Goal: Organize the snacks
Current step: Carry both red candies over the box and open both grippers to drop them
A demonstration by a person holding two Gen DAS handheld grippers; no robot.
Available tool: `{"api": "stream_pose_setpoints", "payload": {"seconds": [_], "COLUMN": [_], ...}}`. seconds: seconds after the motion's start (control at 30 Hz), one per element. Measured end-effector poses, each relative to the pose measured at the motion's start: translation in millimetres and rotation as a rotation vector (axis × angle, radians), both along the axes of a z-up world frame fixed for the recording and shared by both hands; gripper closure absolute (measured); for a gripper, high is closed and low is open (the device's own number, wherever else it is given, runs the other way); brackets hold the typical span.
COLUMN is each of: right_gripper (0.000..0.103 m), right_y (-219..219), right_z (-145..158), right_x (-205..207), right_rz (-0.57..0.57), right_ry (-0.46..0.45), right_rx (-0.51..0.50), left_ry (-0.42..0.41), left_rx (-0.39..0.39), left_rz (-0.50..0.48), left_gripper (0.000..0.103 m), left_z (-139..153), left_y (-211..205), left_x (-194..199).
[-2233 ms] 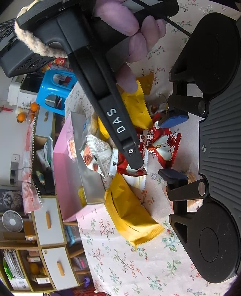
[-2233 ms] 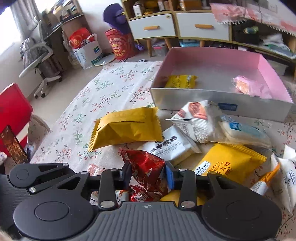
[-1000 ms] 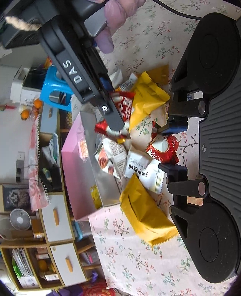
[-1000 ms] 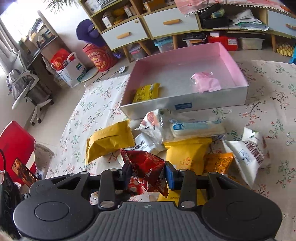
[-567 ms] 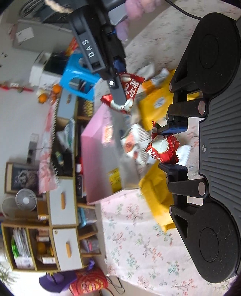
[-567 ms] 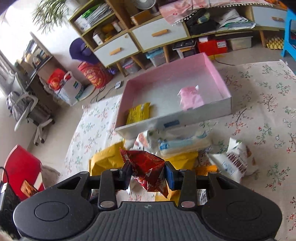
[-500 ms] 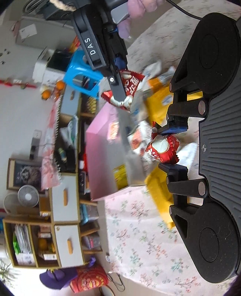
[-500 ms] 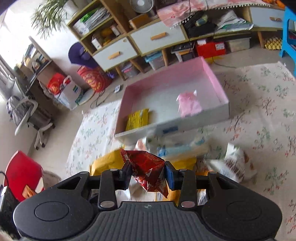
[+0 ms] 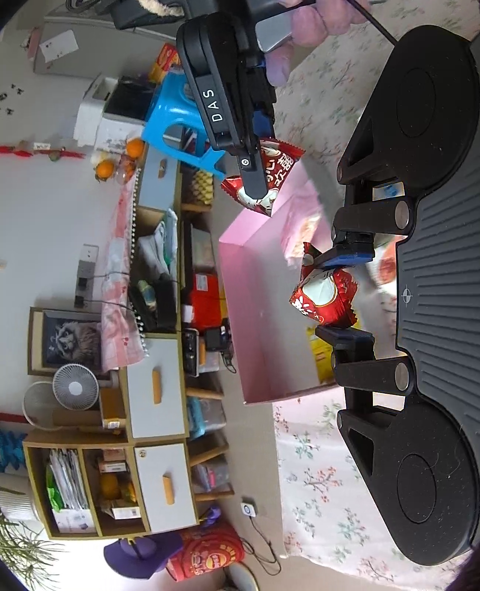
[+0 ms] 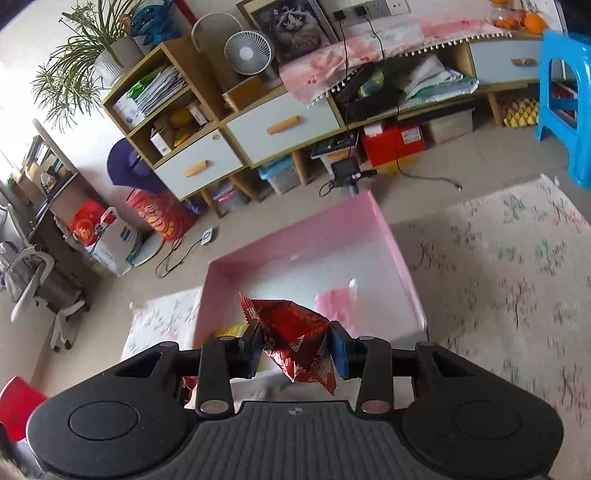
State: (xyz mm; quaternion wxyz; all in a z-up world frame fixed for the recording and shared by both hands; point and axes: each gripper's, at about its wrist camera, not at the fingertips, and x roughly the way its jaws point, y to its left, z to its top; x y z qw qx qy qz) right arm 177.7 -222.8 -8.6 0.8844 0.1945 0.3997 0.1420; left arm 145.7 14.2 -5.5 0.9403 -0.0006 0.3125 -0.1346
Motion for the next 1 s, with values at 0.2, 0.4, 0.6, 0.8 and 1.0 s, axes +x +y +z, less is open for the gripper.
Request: {"api": "stream_pose_setpoints", "payload": {"seconds": [0.2,0.4,0.6,0.8,1.0], "right_gripper": [0.076,0.074,0.072,0.047,0.032], "right_y": [-2.3,1.1,11.7,16.8,11.0], "right_z": [-14.9,-26.0,-26.5,-18.3,-9.5], "right_x": [31.2,49.6,53.8,53.3,48.9], "right_rz": [-0.032,-0.044,-0.023,-0.011,-0.036], "right_ry": [0.012,0.028,0.010,-0.024,-0.031], "right_rx": [-0.010,-0.049,-0.104,-0.148,-0.136], "left_ry": [0.026,0.036,0.044,0.034,0.029], "left_rx": [-0.008,-0.003,0.000,-0.013,-0.022], "left_rz": [0.031,0.051,0.059,0.049,0.033], "left_gripper": [0.074,0.073,0.069,0.045,0.026], "left_z": [-15.2,-28.7,-34.6,-32.7,-25.2], "left_y": [-4.8,-10.4,-12.3,-11.7,-10.5], "left_x": [32.2,51.6,61.7,60.6,52.1]}}
